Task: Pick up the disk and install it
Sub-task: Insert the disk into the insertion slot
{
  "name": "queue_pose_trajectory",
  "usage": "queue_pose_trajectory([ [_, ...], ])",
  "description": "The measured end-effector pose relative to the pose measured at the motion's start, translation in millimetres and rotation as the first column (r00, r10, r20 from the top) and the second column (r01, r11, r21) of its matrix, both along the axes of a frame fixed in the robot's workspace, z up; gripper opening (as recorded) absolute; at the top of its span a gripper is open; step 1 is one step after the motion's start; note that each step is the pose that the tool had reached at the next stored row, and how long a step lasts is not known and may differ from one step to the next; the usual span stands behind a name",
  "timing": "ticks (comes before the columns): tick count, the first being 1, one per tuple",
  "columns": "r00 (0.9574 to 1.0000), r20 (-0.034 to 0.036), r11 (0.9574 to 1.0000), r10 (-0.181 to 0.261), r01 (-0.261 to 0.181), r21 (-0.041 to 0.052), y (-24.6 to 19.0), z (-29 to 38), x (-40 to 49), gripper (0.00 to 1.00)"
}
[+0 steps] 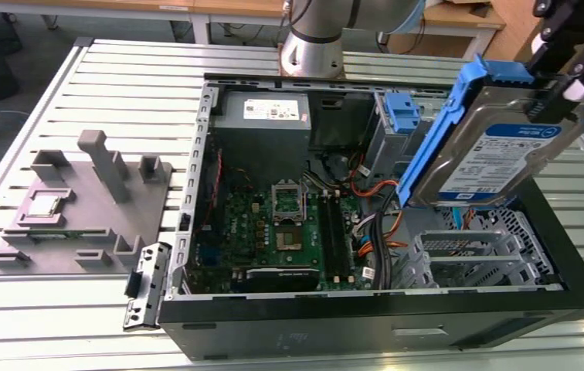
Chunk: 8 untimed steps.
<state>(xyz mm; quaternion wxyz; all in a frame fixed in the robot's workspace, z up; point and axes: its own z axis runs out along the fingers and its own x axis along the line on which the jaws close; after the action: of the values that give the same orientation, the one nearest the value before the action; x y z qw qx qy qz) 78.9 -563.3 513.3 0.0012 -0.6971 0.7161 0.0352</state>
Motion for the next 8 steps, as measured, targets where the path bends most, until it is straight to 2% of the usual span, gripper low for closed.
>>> queue_pose_trajectory([
  [8,1.0,-0.0014,1.0,0.0,0.0,-0.0001,0.0,-0.9,27.4,0.35],
])
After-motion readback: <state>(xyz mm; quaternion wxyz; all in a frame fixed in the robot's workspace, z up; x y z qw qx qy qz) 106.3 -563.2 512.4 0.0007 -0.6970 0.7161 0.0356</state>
